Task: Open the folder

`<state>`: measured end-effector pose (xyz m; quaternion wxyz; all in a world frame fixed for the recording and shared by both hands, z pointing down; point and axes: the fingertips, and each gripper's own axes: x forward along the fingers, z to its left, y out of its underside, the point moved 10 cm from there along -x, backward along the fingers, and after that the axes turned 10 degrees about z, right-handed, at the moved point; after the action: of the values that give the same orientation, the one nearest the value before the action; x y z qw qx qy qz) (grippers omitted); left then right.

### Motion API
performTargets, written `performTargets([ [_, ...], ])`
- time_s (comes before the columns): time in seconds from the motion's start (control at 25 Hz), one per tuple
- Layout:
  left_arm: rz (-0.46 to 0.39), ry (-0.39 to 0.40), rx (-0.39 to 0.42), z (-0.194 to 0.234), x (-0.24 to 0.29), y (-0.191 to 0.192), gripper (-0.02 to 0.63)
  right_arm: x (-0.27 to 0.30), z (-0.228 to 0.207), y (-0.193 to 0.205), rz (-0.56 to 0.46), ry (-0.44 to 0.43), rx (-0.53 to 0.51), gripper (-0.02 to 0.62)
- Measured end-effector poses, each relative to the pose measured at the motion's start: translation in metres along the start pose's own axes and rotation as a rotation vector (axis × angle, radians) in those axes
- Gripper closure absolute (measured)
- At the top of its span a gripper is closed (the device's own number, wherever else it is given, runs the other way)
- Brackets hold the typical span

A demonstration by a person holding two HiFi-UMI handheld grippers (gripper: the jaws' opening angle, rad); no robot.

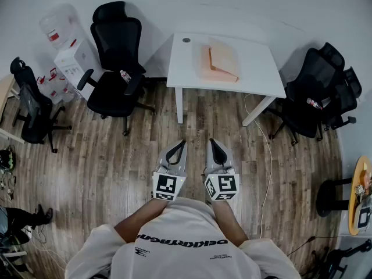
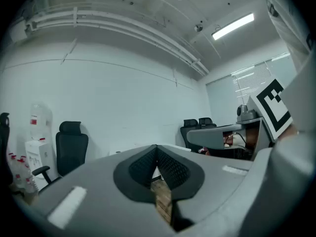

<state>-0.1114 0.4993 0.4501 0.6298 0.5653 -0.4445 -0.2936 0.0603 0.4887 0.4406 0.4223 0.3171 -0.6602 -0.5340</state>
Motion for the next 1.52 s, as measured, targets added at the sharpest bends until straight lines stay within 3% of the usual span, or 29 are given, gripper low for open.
performTargets([
  [0.56,-0.013,-0.029,0.009,-0.036,0.003,-0.008,0.614,-0.026,-0.026,0.000,-0.043,-0.010,-0.018,0.598],
  [0.8,0.029,-0.017,-0.061,-0.055,0.007,0.009,0.614,-0.036,-0.039,0.008,-0.025,-0.013,-0.017,0.598],
  [0.92,0.020,-0.035,-0.058,-0.052,0.016,0.008,0.614,-0.032,-0.047,0.008,-0.024,-0.009,-0.002,0.598],
  [1.16,0.009,-0.021,-0.060,-0.035,0.060,0.011,0.614,0.005,-0.070,0.004,-0.045,0.000,0.003,0.598],
  [1.52,0.022,-0.017,-0.072,0.039,0.158,-0.002,0.614,0.122,-0.104,-0.014,-0.008,0.011,0.038,0.598],
])
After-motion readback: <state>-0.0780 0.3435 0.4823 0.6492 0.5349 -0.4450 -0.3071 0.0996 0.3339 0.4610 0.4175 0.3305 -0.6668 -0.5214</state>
